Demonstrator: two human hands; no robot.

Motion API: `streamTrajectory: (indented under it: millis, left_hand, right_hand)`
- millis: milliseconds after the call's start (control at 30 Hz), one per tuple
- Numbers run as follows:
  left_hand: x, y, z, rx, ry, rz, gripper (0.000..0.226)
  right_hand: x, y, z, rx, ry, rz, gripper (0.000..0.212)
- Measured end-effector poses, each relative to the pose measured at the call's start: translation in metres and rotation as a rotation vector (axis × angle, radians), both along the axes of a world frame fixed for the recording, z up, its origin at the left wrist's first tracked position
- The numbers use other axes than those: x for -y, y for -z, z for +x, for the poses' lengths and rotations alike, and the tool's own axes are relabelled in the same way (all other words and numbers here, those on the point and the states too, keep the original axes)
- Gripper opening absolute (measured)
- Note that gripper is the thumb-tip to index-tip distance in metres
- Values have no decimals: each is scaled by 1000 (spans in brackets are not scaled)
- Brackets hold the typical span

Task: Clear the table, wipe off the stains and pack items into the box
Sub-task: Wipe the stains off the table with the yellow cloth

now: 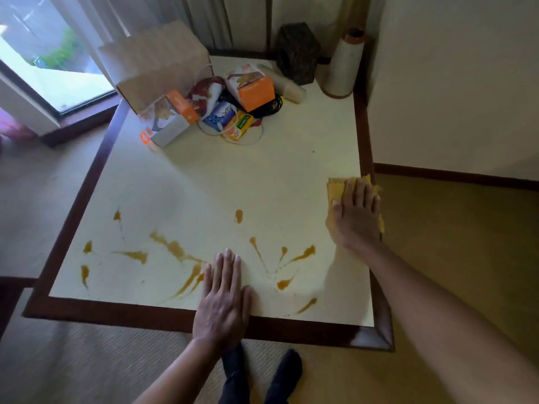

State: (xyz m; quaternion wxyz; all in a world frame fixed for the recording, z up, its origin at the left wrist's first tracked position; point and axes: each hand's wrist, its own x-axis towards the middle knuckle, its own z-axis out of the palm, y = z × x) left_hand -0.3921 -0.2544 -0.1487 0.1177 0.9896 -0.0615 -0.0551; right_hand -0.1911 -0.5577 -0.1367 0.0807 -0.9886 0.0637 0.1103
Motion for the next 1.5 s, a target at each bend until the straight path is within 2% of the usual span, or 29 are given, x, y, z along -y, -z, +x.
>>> streamTrajectory:
  millis: [133, 267, 367, 467, 567, 667, 800, 967, 1067, 1167, 1233, 1333, 1500]
  left_hand:
    - [-3, 4, 0, 9, 7, 15, 72]
    - [-3, 6, -1, 0, 6, 36, 73]
    - [-4, 6, 0, -6, 11, 30, 74]
    - [-3, 3, 1, -28, 9, 35, 74]
    - [-3, 1, 2, -49, 6, 39, 73]
    - [-2, 0, 3, -59, 1, 40, 71]
    - [-1, 0, 3, -51, 4, 49, 72]
    - [0, 0, 4, -35, 13, 45, 73]
    - [-1, 2, 5, -36, 9, 46, 73]
    - [-1, 2, 3, -43, 3, 48, 74]
    - [-1, 2, 2, -51, 4, 45, 74]
    - [-2, 1, 3, -65, -3, 40, 74]
    - [0, -2, 1, -68, -11, 30, 71]
  right_hand:
    - [-7, 2, 95, -16, -84, -45, 67]
    - [-31, 1, 112, -20, -275, -47, 66]
    - [-51, -2, 56, -28, -445, 6, 65]
    - [-62, -10, -42, -41, -533, 76, 62]
    - [-54, -16, -133, -80, -537, 102, 63]
    - [-33, -18, -161, -93, -471, 110, 62]
    - [-12, -10, -96, -36, -313, 72, 63]
    - [-4, -2, 65, 21, -203, -3, 65]
    - [-28, -1, 144, -17, -173, 1, 65]
    - [-69, -1, 163, -30, -205, -1, 65]
    - [-99, 4, 134, -13, -318, 27, 65]
    - [-132, 6, 39, 12, -485, 86, 65]
    - [-96, -10, -129, -63, -519, 121, 64]
